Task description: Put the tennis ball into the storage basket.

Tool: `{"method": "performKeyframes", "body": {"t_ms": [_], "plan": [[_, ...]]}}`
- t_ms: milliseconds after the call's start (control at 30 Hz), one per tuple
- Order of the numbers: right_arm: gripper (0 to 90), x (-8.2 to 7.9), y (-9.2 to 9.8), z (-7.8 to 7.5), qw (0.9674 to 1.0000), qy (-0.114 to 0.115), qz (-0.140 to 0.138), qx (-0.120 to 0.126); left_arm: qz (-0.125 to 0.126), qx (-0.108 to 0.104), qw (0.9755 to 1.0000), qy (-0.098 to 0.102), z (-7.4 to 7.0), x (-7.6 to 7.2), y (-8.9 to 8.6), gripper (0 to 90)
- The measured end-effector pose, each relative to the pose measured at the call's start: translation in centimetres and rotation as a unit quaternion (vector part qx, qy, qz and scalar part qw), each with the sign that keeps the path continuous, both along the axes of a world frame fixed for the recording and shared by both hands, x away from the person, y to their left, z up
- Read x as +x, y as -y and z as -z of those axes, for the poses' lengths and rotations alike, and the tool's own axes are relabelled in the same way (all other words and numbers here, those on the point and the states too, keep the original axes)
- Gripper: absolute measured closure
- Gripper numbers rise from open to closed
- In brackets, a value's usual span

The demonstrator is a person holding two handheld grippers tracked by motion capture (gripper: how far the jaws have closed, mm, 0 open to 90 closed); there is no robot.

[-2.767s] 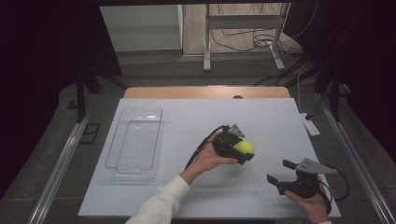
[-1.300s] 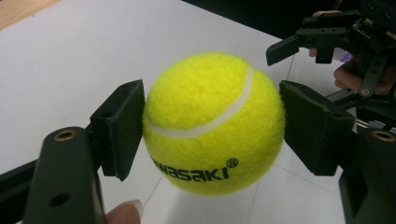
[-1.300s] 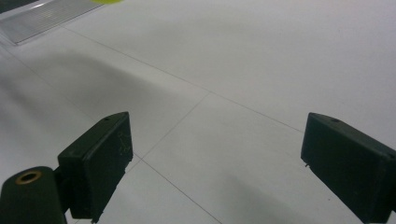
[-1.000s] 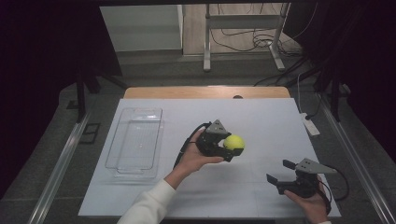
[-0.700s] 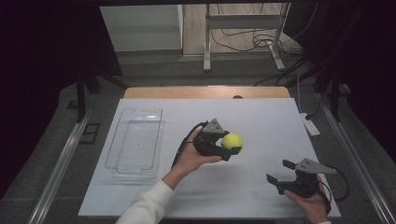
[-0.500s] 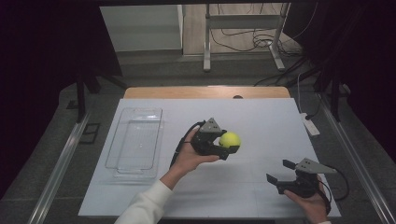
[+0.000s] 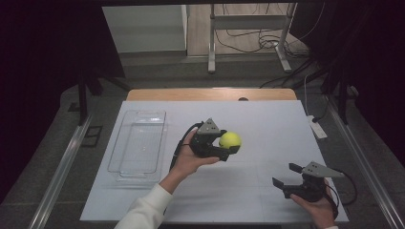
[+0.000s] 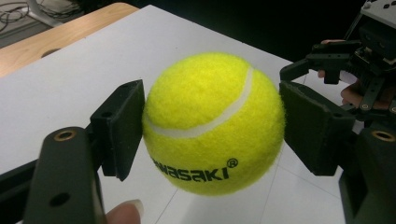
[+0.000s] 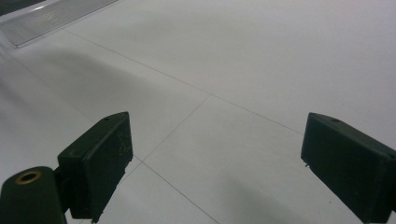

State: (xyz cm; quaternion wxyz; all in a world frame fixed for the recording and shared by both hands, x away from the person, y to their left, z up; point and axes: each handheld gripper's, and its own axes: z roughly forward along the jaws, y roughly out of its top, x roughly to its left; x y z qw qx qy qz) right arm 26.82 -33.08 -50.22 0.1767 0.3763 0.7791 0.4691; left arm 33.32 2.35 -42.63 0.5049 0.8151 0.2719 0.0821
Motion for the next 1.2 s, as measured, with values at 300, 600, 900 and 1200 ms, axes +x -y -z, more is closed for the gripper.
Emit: {"method": "performKeyframes", "body": {"t_ms": [300,600,900,1200], "plan": [[9.1,0.0,0.0,0.0,1.0000,-0.001,0.001,0.001,-0.009,-0.006,0.9999,0.005,-0.3,-0.2,-0.8,27.1],[9.1,0.1,0.0,0.0,1.0000,0.000,0.002,0.001,-0.017,-0.009,0.9998,0.009,-0.5,-0.3,-1.7,27.0],[9.1,0.1,0.0,0.1,1.0000,0.000,0.002,0.001,-0.027,-0.014,0.9995,0.012,-0.6,-0.4,-2.5,27.1],[9.2,0.1,0.0,0.1,1.0000,-0.001,0.003,0.001,-0.034,-0.016,0.9991,0.018,-1.0,-0.5,-3.2,27.0]]}}
